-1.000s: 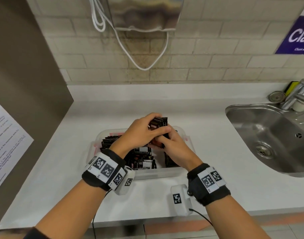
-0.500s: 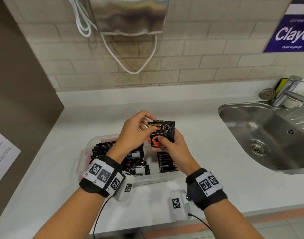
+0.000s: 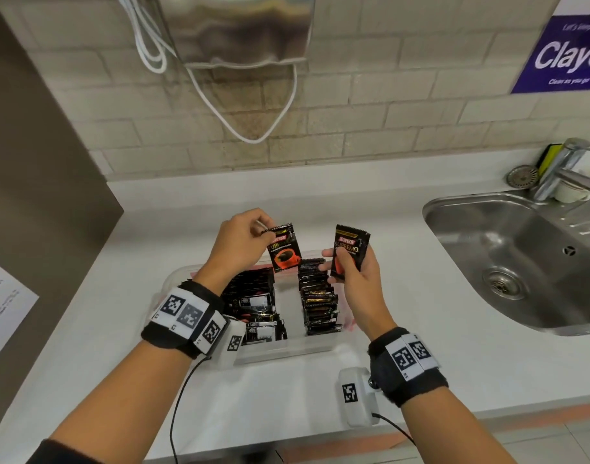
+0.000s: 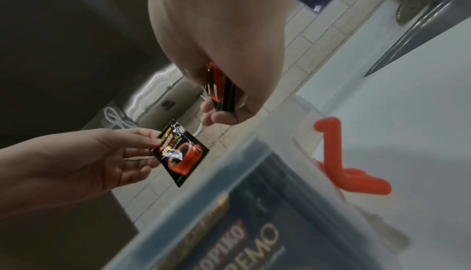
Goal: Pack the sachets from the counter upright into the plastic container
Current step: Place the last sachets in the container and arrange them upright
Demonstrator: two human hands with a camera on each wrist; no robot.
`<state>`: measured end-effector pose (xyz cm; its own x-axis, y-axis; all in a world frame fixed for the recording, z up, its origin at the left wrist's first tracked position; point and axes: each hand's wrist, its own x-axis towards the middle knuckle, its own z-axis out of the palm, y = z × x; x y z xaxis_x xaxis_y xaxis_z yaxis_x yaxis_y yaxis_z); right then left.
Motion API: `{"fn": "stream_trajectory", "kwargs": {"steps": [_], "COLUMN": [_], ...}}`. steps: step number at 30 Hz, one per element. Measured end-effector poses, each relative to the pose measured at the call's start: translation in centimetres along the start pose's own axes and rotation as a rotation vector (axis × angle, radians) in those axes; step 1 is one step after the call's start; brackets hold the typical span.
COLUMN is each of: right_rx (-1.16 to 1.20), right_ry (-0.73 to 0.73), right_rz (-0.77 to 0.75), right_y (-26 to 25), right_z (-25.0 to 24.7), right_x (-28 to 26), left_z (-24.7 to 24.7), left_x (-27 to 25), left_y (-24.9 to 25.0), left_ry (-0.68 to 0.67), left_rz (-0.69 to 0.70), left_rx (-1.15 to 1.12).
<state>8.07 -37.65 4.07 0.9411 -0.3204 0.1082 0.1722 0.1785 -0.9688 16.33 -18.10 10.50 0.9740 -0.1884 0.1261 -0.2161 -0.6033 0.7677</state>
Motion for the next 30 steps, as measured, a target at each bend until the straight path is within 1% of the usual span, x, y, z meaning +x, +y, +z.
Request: {"fn": "stream_trajectory", "kwargs": {"steps": [5, 10, 13, 19, 23, 30], "right_rx": [0.068, 0.026, 0.007, -0.044, -0.092, -0.141], "right_ry": [0.052, 0.059, 0.061, 0.047, 0.036, 0.033], "right_rz": [0.03, 0.02, 0.004, -0.021, -0.041, -0.065], "right_y": [1.0, 1.6, 1.8, 2.4, 2.5, 2.7], "right_z": [0.3, 0.5, 0.4, 0.2, 0.3, 0.3], "right_x": [-0.4, -0.8, -0.8, -0.8, -0.9, -1.0], "left_z": [0.8, 1.7, 1.8, 1.8, 3.0, 4.7], "left_x": [0.6, 1.1, 1.5, 1.9, 1.9, 1.9], "left_y": [-0.5, -0.3, -0.3, -0.6, -0.3, -0.2], "left_ry": [-0.055, -0.096, -0.102, -0.109, -0.171, -0.234], "left_rz": [-0.051, -0.096, -0.122, -0.123, -0.094, -0.06], "left_rx": [0.157, 0.342, 0.38, 0.436, 0.496, 0.637]}}
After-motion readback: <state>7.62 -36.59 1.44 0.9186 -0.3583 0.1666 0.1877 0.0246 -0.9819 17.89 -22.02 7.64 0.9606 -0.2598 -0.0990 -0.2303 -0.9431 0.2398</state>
